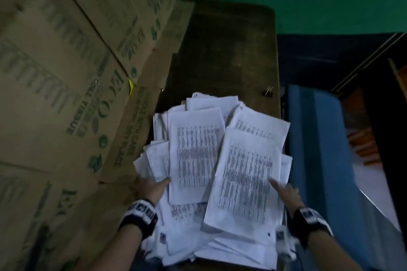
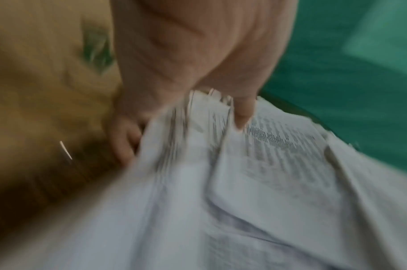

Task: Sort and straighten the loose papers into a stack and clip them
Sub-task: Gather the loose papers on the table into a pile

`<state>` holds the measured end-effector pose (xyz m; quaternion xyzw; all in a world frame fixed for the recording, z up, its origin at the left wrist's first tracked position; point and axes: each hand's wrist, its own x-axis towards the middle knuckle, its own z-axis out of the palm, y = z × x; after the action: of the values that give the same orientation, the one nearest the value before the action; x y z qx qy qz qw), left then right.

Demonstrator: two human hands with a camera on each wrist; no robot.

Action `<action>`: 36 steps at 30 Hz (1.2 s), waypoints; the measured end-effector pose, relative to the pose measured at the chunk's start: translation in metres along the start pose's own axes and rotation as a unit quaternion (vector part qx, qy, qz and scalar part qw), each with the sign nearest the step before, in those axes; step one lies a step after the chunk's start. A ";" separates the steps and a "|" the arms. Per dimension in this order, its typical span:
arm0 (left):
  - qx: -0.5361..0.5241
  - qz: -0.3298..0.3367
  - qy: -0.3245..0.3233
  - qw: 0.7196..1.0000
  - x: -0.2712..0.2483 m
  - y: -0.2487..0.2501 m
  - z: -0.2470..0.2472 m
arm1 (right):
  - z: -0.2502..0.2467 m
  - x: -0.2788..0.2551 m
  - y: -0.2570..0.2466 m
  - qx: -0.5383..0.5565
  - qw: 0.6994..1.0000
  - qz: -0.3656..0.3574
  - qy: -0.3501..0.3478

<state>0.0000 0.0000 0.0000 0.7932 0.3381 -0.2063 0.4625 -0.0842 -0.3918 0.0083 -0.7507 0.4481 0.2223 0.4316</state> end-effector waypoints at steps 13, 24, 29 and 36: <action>-0.121 -0.080 -0.034 0.989 0.000 0.024 0.008 | 0.018 0.028 -0.035 0.068 0.996 -0.025 0.052; -0.071 -0.029 -0.046 0.996 0.000 0.055 0.023 | 0.005 0.020 -0.074 0.142 0.986 -0.085 -0.019; -0.097 -0.035 -0.051 0.993 0.017 0.053 -0.005 | -0.031 0.021 -0.053 0.177 0.978 -0.098 0.039; -0.052 -0.016 -0.012 0.998 0.020 0.066 0.003 | -0.016 0.015 -0.067 0.103 0.988 -0.105 0.039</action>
<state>0.0613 -0.0183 0.0248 0.7604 0.3553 -0.2050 0.5035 -0.0190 -0.3979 0.0361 -0.7533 0.4041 0.0990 0.5093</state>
